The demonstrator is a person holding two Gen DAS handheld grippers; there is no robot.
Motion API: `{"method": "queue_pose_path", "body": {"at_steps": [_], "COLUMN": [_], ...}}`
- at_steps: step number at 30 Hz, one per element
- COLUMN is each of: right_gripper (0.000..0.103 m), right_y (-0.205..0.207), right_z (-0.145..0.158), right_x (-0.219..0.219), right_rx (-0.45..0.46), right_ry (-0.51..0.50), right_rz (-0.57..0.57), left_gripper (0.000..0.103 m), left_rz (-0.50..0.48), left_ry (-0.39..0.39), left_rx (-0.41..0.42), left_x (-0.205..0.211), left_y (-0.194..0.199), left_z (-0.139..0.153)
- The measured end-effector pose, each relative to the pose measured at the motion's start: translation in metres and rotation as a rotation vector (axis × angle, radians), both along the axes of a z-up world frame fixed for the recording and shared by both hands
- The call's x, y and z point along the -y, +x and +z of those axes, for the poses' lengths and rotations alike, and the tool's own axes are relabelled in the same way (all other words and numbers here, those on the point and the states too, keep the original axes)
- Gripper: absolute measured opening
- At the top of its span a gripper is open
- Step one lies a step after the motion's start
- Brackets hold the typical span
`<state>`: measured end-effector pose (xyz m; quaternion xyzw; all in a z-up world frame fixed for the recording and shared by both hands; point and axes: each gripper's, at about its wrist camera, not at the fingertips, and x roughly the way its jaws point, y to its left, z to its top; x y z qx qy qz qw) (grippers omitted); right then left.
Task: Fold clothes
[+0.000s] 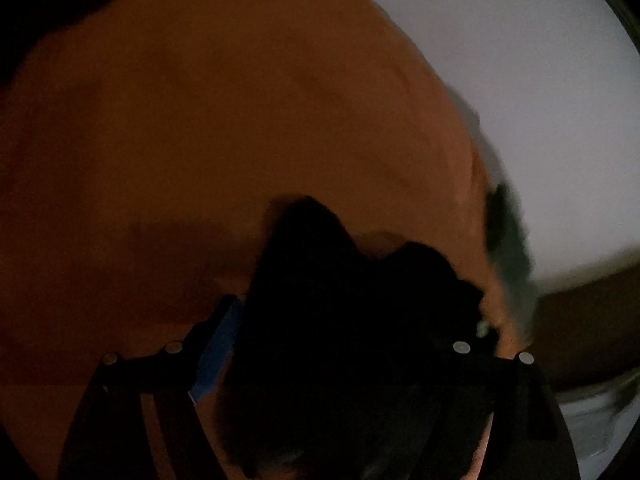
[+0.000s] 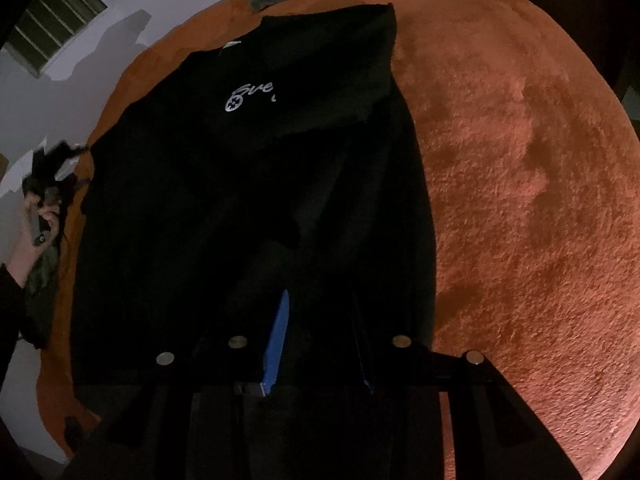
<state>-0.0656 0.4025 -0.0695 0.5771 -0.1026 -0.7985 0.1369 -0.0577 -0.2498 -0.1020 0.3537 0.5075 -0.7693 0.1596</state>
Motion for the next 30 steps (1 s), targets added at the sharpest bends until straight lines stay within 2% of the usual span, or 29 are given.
{"method": "queue_pose_path", "body": {"at_steps": [3,5,7,8,9,10,16,19,22,23,25,27,28,30], "right_gripper": [0.031,0.031,0.031,0.031,0.031,0.031,0.031,0.031,0.031,0.031,0.031,0.031,0.031,0.031], "right_y": [0.0,0.001,0.001,0.001,0.002,0.003,0.006,0.007,0.009,0.008,0.007,0.005,0.004,0.002], "right_z": [-0.003,-0.005,-0.007,-0.008,-0.008,-0.008,-0.01,-0.01,-0.011,-0.011,-0.011,-0.011,-0.011,-0.008], "right_x": [-0.001,0.0,0.002,0.002,0.002,0.002,0.002,0.002,0.002,0.002,0.003,0.004,0.005,0.008], "right_rx": [0.019,0.029,0.034,0.035,0.036,0.037,0.041,0.043,0.045,0.045,0.046,0.046,0.047,0.039], "right_ry": [-0.014,-0.017,-0.018,-0.018,-0.017,-0.017,-0.013,-0.011,-0.009,-0.009,-0.008,-0.008,-0.007,-0.008], "right_rz": [-0.006,-0.003,0.004,0.004,0.003,0.001,-0.007,-0.011,-0.015,-0.014,-0.011,-0.007,-0.005,0.0], "left_gripper": [0.076,0.063,0.039,0.03,0.007,0.005,0.005,0.004,0.005,0.005,0.01,0.018,0.02,0.025], "left_rz": [0.007,-0.009,-0.033,-0.042,-0.044,-0.034,0.048,0.026,-0.099,-0.167,-0.338,-0.505,-0.552,-0.554], "left_ry": [-0.008,-0.023,-0.041,-0.063,-0.087,-0.102,-0.162,-0.268,-0.388,-0.428,-0.474,-0.433,-0.409,-0.363], "left_rx": [-0.019,-0.013,-0.013,-0.002,0.012,0.018,0.009,-0.005,-0.049,-0.054,-0.004,0.046,0.034,-0.024], "left_x": [0.0,-0.004,-0.005,-0.008,-0.01,-0.011,-0.023,-0.052,-0.104,-0.128,-0.183,-0.225,-0.236,-0.24], "left_y": [-0.005,-0.011,-0.012,-0.013,-0.014,-0.013,-0.005,-0.005,-0.02,-0.031,-0.057,-0.077,-0.08,-0.065], "left_z": [-0.005,-0.007,-0.007,-0.008,-0.01,-0.01,0.01,0.044,0.085,0.099,0.118,0.128,0.133,0.152]}}
